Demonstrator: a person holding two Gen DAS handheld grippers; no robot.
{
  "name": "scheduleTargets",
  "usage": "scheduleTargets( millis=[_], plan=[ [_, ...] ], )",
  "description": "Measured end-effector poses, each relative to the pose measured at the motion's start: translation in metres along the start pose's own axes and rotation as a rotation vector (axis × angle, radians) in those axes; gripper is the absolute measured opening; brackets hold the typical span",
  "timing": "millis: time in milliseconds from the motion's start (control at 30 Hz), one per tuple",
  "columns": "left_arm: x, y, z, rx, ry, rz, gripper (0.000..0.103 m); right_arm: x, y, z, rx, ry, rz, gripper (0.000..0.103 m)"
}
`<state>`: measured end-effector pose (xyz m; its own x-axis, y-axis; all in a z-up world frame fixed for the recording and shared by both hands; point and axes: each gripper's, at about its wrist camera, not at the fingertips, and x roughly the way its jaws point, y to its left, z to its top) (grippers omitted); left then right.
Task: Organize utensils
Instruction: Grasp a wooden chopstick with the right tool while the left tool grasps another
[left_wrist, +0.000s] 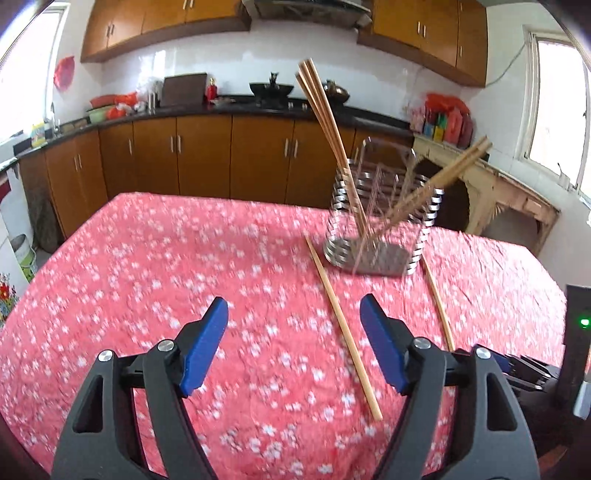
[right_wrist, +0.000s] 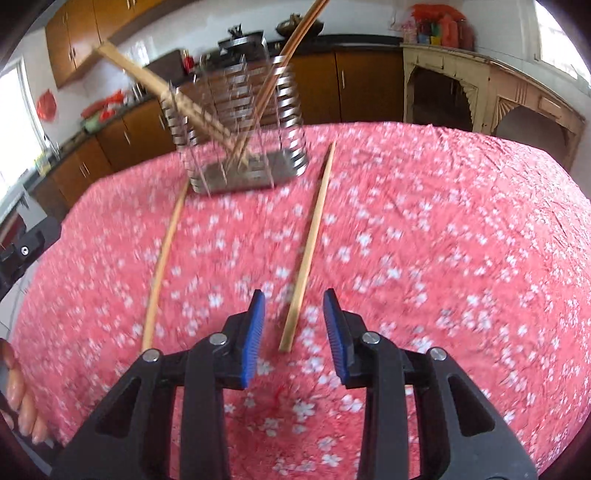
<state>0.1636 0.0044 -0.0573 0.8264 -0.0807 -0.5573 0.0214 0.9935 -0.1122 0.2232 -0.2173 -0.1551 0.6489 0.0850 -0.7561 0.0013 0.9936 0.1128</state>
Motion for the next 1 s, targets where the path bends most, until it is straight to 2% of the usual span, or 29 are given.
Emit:
scheduleTargets(
  millis=[67,100,133,200,467,533,633,733,767,800,867,1000],
  plan=[
    [0.001,-0.002,-0.007,0.007,0.012,-0.012,0.073,0.004,0.001,0.0,-0.009,0.0,-0.024,0.024],
    [0.002,-0.003,-0.008,0.008,0.017,-0.018,0.073,0.006,0.001,0.0,-0.018,0.001,-0.048,0.011],
    [0.002,-0.004,-0.01,0.009,0.023,-0.027,0.073,0.007,-0.003,0.0,0.001,0.0,-0.048,0.009],
    [0.007,-0.009,-0.014,0.017,0.045,-0.044,0.073,0.008,-0.017,0.003,0.052,0.003,-0.05,0.008],
    [0.036,-0.036,-0.025,0.06,0.154,-0.053,0.071,0.015,-0.109,0.031,0.305,-0.003,-0.188,0.008],
    [0.046,-0.044,-0.027,0.074,0.189,-0.042,0.065,0.014,-0.123,0.032,0.341,-0.002,-0.187,0.008],
    [0.058,-0.052,-0.029,0.071,0.23,-0.03,0.056,0.014,-0.124,0.03,0.33,-0.009,-0.193,0.008],
    [0.072,-0.054,-0.032,0.059,0.281,-0.009,0.035,0.013,-0.12,0.028,0.315,-0.015,-0.198,0.008],
    [0.076,-0.054,-0.033,0.057,0.295,0.0,0.021,0.012,-0.12,0.028,0.313,-0.015,-0.198,0.008],
    [0.079,-0.053,-0.034,0.059,0.302,0.017,0.014,0.009,-0.118,0.029,0.308,-0.015,-0.197,0.008],
    [0.082,-0.049,-0.032,0.076,0.297,0.049,0.008,0.011,-0.119,0.031,0.297,-0.014,-0.198,0.008],
    [0.09,-0.021,-0.02,0.061,0.304,0.097,0.007,0.018,-0.124,0.042,0.285,-0.014,-0.215,0.008]
  ],
)
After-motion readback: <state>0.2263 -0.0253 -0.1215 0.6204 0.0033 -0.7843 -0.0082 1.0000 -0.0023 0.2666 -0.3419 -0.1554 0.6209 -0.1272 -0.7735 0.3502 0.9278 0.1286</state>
